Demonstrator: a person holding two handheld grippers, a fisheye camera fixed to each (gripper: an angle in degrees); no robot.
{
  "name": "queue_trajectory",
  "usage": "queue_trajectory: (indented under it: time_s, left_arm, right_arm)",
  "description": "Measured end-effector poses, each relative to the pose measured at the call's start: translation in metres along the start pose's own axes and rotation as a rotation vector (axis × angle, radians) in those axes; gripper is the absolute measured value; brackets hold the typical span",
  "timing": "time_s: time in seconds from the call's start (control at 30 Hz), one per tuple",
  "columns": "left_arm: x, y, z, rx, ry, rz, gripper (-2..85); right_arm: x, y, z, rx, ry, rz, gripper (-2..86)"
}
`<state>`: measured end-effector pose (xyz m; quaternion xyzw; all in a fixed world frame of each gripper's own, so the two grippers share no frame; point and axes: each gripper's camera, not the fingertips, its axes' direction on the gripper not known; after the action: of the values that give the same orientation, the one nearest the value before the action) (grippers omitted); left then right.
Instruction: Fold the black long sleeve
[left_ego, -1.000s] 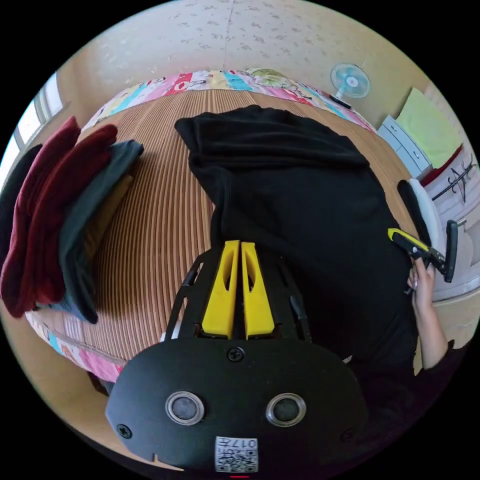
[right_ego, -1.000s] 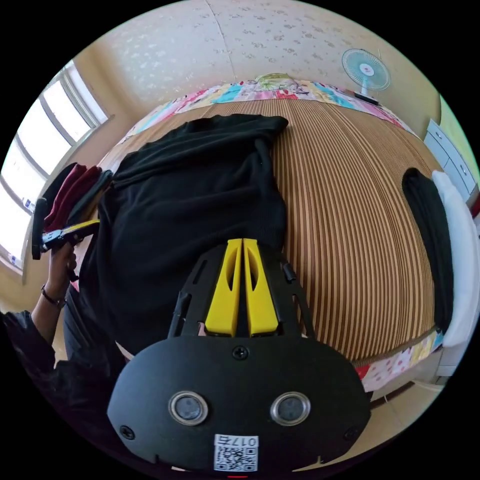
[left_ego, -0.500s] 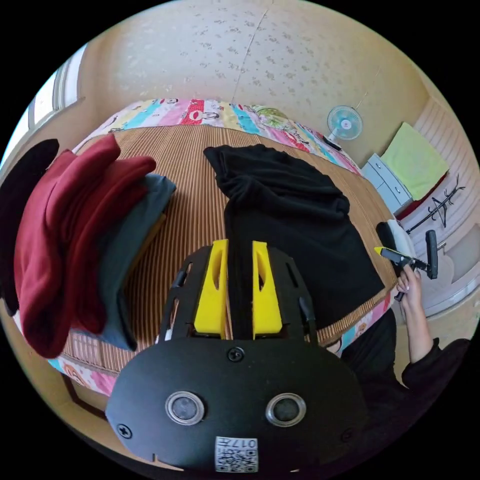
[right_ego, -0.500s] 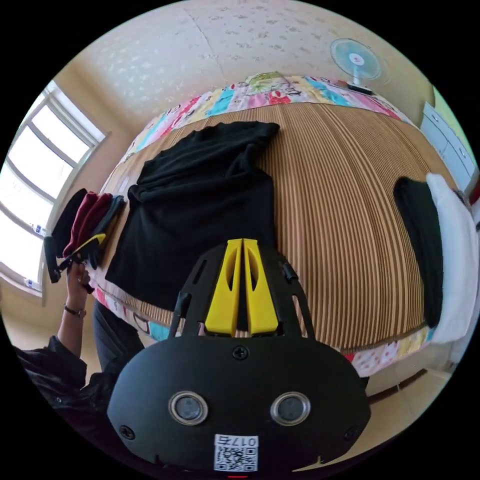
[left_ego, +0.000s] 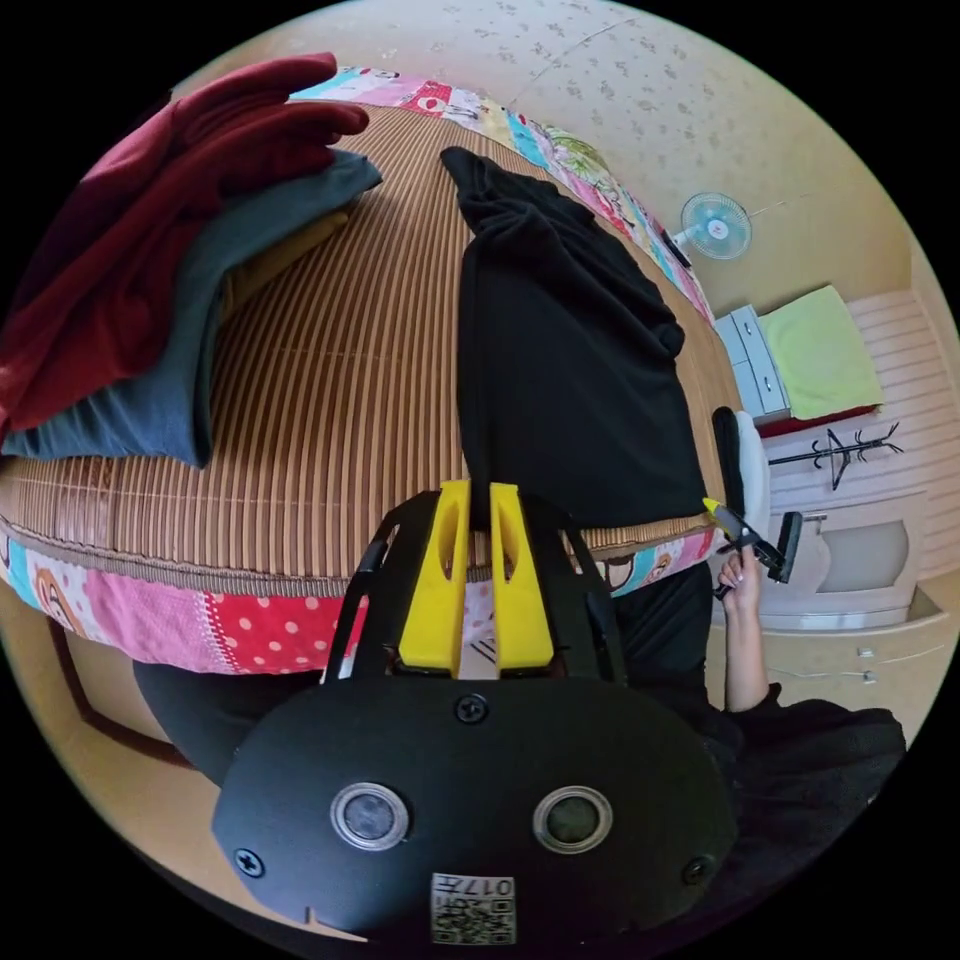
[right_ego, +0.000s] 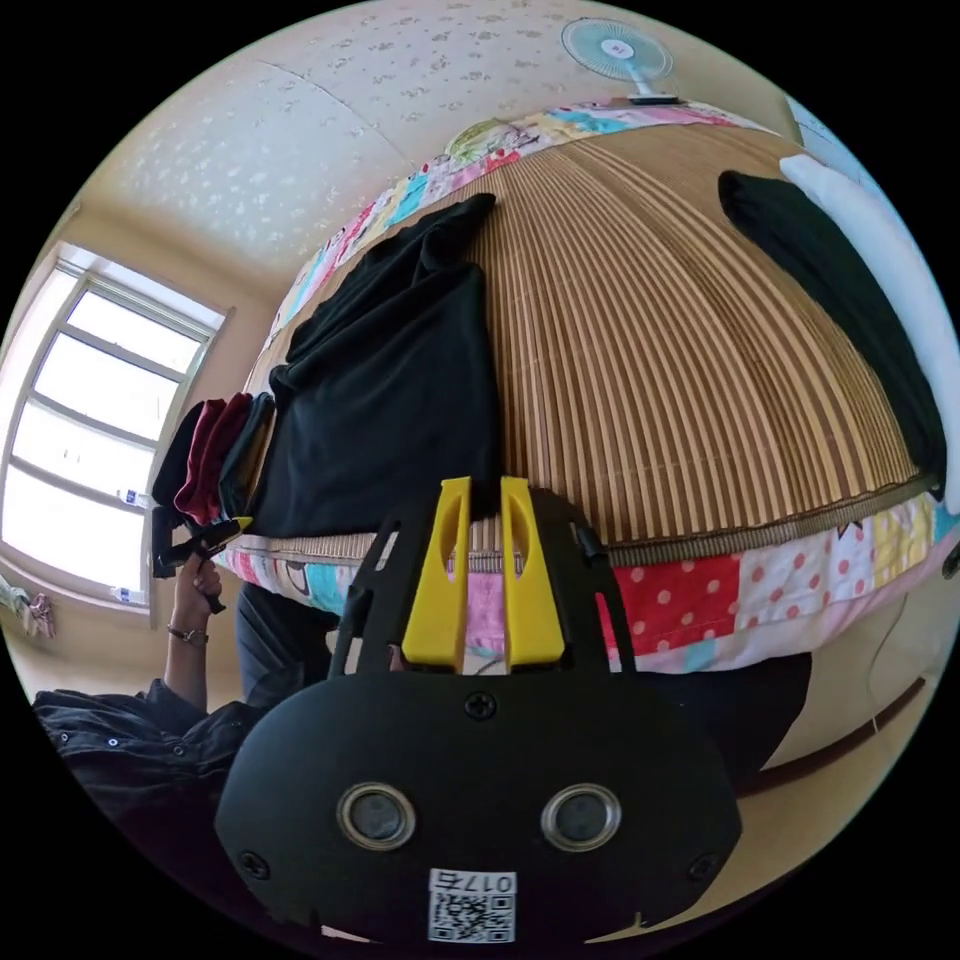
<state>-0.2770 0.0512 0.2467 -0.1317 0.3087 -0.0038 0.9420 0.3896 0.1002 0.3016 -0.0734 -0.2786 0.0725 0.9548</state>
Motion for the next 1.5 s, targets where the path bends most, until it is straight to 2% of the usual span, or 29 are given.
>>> queue_trajectory:
  time_s: [0.1, 0.17, 0.3, 0.37, 0.43, 0.5, 0.57, 0.63, 0.73, 0.83, 0.9, 1.0, 1.07, 1.17, 1.23, 1.33, 1.4, 1.47, 1.5]
  left_arm:
    - [-0.015, 0.013, -0.037, 0.081, 0.240, 0.037, 4.0]
    - [-0.020, 0.021, -0.058, 0.094, 0.361, 0.069, 3.9]
    - [-0.030, 0.059, -0.103, 0.093, 0.553, 0.100, 3.9]
    - [-0.033, 0.078, -0.123, 0.137, 0.676, 0.115, 3.9]
    - [-0.033, 0.094, -0.143, 0.216, 0.769, 0.118, 3.9]
    - [-0.032, 0.095, -0.142, 0.242, 0.719, 0.080, 3.9]
    - [-0.032, 0.088, -0.129, 0.253, 0.582, 0.019, 3.9]
    - [-0.030, 0.071, -0.101, 0.291, 0.459, -0.050, 3.9]
    - [-0.021, 0.039, -0.082, 0.413, 0.417, -0.091, 3.9]
    - [-0.015, -0.006, -0.072, 0.524, 0.419, -0.138, 3.9]
    - [-0.015, -0.043, -0.058, 0.534, 0.424, -0.184, 3.9]
    - [-0.011, -0.107, -0.026, 0.512, 0.289, -0.210, 4.5]
    - [-0.011, -0.129, -0.009, 0.541, 0.267, -0.170, 6.5]
    - [0.002, -0.128, -0.008, 0.601, 0.254, -0.071, 11.4]
    - [0.026, -0.106, -0.011, 0.565, 0.116, 0.024, 11.8]
    - [0.037, -0.066, 0.001, 0.448, -0.034, 0.027, 13.1]
    - [0.033, -0.043, 0.016, 0.363, -0.042, -0.018, 15.0]
    - [0.026, -0.021, 0.033, 0.280, -0.016, -0.092, 16.2]
    - [0.021, -0.007, 0.045, 0.234, 0.016, -0.152, 16.3]
  right_arm:
    - [0.013, 0.010, -0.032, 0.042, -0.198, -0.012, 4.1]
    - [0.029, 0.025, -0.071, 0.115, -0.454, -0.025, 3.6]
    - [0.038, 0.058, -0.130, 0.187, -0.683, -0.098, 3.1]
    - [0.035, 0.080, -0.169, 0.284, -0.842, -0.156, 3.0]
    - [0.028, 0.090, -0.190, 0.347, -0.866, -0.198, 3.0]
    - [0.023, 0.088, -0.195, 0.365, -0.810, -0.181, 3.0]
    - [0.023, 0.070, -0.174, 0.323, -0.594, -0.092, 3.0]
    - [0.024, 0.051, -0.150, 0.288, -0.480, -0.039, 3.1]
    - [0.016, 0.012, -0.134, 0.360, -0.486, 0.003, 3.2]
    - [-0.003, -0.046, -0.128, 0.416, -0.408, -0.005, 3.4]
    - [-0.017, -0.085, -0.119, 0.431, -0.342, -0.012, 3.5]
    - [-0.035, -0.150, -0.079, 0.392, -0.231, 0.023, 4.1]
    - [-0.040, -0.182, -0.042, 0.366, -0.222, 0.044, 5.3]
    - [-0.053, -0.186, -0.032, 0.321, -0.209, 0.065, 7.7]
    - [-0.076, -0.168, -0.036, 0.336, -0.165, -0.035, 7.0]
    - [-0.109, -0.129, -0.027, 0.311, -0.065, -0.190, 3.6]
    - [-0.118, -0.109, -0.010, 0.264, 0.018, -0.240, 2.2]
    - [-0.116, -0.097, 0.032, 0.130, 0.298, -0.228, 1.3]
    - [-0.115, -0.095, 0.043, 0.093, 0.341, -0.246, 1.1]
